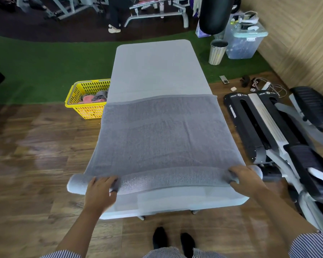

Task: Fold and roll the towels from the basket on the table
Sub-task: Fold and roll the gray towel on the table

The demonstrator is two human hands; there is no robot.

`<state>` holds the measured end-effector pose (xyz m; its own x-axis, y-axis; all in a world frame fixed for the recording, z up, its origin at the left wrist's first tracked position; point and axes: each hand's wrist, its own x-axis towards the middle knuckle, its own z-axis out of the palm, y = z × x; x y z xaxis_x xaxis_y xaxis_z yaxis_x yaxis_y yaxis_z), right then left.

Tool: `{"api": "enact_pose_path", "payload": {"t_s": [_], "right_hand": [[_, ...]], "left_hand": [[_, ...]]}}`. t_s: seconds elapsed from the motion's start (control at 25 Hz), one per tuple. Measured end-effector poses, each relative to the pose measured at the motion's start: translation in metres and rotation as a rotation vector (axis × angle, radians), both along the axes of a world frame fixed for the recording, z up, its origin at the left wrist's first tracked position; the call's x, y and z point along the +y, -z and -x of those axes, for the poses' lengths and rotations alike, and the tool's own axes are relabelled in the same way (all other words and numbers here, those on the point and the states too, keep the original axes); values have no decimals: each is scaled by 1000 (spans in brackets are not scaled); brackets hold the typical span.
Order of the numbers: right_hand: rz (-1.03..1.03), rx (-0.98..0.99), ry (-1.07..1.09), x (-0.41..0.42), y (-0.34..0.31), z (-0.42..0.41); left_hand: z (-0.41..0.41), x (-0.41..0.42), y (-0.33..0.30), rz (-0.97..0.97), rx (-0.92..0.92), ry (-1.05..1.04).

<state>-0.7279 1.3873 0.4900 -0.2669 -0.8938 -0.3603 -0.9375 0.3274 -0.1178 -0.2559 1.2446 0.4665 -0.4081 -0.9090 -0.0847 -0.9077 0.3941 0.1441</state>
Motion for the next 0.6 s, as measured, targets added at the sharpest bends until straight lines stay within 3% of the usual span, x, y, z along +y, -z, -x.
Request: {"api": "enact_pose_path", "payload": {"t_s": [0.16, 0.36, 0.6], "right_hand": [[-73, 39, -16, 0, -19, -9], [183, -83, 27, -2, 1, -2], [63, -106, 2, 9, 12, -9]], "left_hand": [[-6, -5, -6, 43, 43, 6], [2, 7, -1, 119, 52, -31], [8, 13, -8, 65, -2, -54]]}}
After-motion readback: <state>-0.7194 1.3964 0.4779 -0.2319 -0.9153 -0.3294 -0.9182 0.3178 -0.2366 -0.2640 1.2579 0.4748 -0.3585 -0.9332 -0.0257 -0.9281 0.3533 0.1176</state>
